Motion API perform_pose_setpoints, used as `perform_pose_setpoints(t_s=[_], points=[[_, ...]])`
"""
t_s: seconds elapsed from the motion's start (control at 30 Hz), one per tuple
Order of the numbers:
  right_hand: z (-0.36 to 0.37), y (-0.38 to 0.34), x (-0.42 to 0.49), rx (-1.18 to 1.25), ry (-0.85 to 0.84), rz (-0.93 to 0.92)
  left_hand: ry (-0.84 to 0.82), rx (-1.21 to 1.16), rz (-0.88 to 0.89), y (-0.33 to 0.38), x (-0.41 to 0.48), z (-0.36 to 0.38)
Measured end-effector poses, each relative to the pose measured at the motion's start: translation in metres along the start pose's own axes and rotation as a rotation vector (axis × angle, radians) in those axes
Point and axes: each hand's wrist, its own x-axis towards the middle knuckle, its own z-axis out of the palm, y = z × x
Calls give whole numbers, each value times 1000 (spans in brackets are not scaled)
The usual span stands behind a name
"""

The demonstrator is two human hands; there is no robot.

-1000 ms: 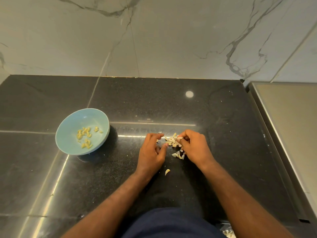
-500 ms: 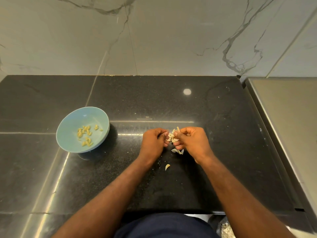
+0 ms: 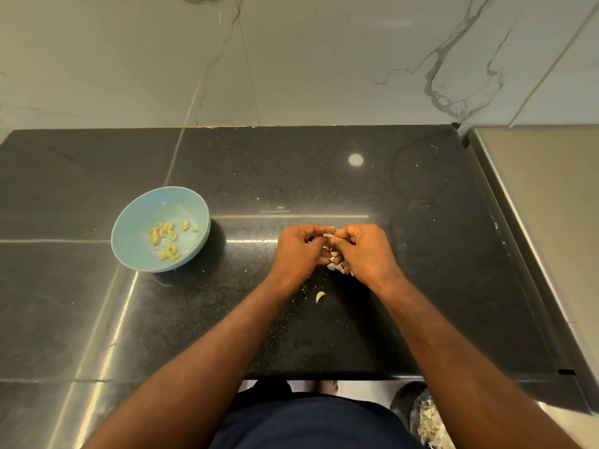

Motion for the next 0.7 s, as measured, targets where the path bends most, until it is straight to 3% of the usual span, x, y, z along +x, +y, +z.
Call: perform_pose_setpoints(t_s=[0.13, 0.23, 0.37, 0.57, 0.7], points=[[-5, 0, 0, -135, 68, -81, -54, 62, 8, 5, -2, -2], [-5, 3, 2, -220, 26, -148, -39, 19, 9, 4, -1, -4], [-8, 10, 1, -106, -38, -136, 47, 19, -10, 7, 3, -10], [-8, 10, -3, -23, 13, -177, -86, -93, -113, 11, -1, -9], [-6, 9, -2, -59, -30, -161, -6, -195, -199, 11, 0, -10]])
